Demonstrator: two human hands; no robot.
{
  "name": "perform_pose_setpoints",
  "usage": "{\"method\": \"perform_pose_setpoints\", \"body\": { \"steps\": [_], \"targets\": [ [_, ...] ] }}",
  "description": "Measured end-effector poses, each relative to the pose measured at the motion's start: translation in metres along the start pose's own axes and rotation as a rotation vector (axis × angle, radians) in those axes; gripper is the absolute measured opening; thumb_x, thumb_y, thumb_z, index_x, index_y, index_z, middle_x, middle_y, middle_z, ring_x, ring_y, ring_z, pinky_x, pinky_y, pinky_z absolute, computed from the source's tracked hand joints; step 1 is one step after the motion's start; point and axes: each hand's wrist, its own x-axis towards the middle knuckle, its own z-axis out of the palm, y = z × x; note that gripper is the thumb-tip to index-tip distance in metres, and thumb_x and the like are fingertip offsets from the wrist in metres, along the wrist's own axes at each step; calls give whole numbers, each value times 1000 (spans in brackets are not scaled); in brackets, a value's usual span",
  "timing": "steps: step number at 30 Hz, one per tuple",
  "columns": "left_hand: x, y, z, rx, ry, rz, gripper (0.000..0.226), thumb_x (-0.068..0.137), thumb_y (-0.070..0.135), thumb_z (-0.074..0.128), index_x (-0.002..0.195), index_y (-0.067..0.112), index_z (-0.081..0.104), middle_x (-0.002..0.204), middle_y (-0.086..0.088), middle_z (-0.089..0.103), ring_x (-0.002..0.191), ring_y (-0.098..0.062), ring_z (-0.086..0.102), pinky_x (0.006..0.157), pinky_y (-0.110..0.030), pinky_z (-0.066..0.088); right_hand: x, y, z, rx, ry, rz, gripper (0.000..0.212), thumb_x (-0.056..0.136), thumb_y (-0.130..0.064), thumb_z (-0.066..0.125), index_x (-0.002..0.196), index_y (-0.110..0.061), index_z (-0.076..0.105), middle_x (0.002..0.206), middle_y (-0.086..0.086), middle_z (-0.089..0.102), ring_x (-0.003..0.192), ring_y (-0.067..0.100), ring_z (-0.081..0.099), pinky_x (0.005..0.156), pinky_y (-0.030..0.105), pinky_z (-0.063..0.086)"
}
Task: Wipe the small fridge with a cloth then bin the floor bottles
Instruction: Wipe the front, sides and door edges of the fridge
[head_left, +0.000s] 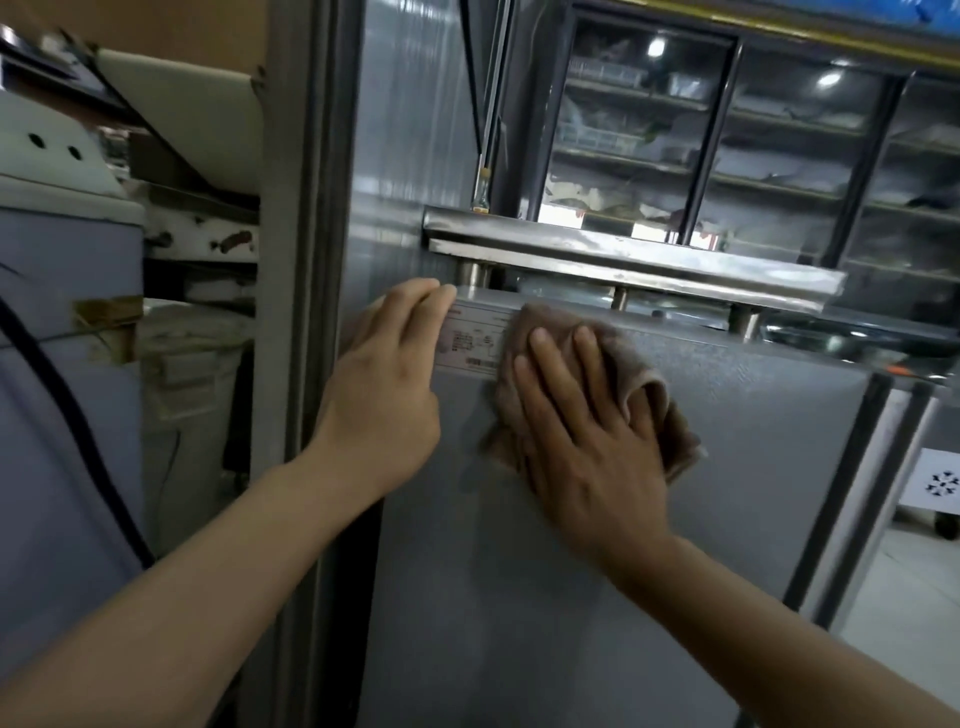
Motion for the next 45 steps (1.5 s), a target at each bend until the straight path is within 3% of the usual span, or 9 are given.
{"method": "perform_pose_setpoints", "body": {
  "steps": [5,12,16,19,24,26,31,38,45],
  "targets": [
    [-3,1,-15,-110,-90,-31,78,80,-6,48,148,17,19,156,5,14,143,-13,16,116,-24,16,-60,-17,8,75,-239,-399,68,85,-20,50,149,-18,26,159,-1,12,146,22,12,97,39,36],
    [-35,-8,-54,-162,97,-41,68,81,-6,57,140,20,36,148,5,36,131,1,30,100,6,13,58,-21,-7,54,-52,-104,60,94,-34,44,148,-17,27,157,6,21,146,28,14,112,51,18],
    [-50,-17,-54,-118,81,-83,60,79,-7,58,132,15,46,143,0,42,130,-5,34,102,2,14,81,-39,-1,29,-35,-63,55,97,-43,29,144,-15,38,154,7,31,144,33,21,111,53,16],
    [-62,-20,-49,-108,59,-143,57,80,-7,58,132,15,46,145,-1,40,135,-14,34,110,-19,20,69,-43,8,-59,-79,-241,54,92,-42,44,141,-19,42,155,5,28,145,34,16,110,53,15],
    [-73,-20,-55,-91,31,-158,57,81,-5,58,132,16,46,144,0,40,135,-15,34,111,-26,23,28,-70,27,-74,-398,-435,50,94,-32,40,143,-24,37,157,4,22,146,31,8,112,54,19],
    [-78,-19,-58,-90,5,-147,56,81,-4,57,132,16,46,143,0,40,135,-14,33,111,-26,22,-7,-86,32,-126,-457,-540,48,93,-30,35,140,-28,44,153,-2,32,143,21,25,116,47,15],
    [-88,-22,-54,-116,-46,-122,56,84,-3,55,135,16,42,144,1,40,135,-10,32,107,-16,18,-13,-59,14,-115,-281,-555,56,87,-38,50,142,-27,43,151,-6,33,139,22,33,102,41,29],
    [-100,-15,-8,-283,-99,-283,72,88,1,53,147,23,17,150,4,31,135,-6,30,106,-15,19,26,-25,10,-68,25,-155,57,96,-42,41,147,-19,32,155,0,18,145,22,8,117,46,-8],
    [-116,-8,23,-219,-205,-233,83,87,0,51,149,30,4,158,5,3,139,-11,18,104,-16,16,-100,-52,31,-63,-212,-458,57,87,-21,41,144,-20,36,153,-3,29,139,25,33,98,44,25]
  ]
}}
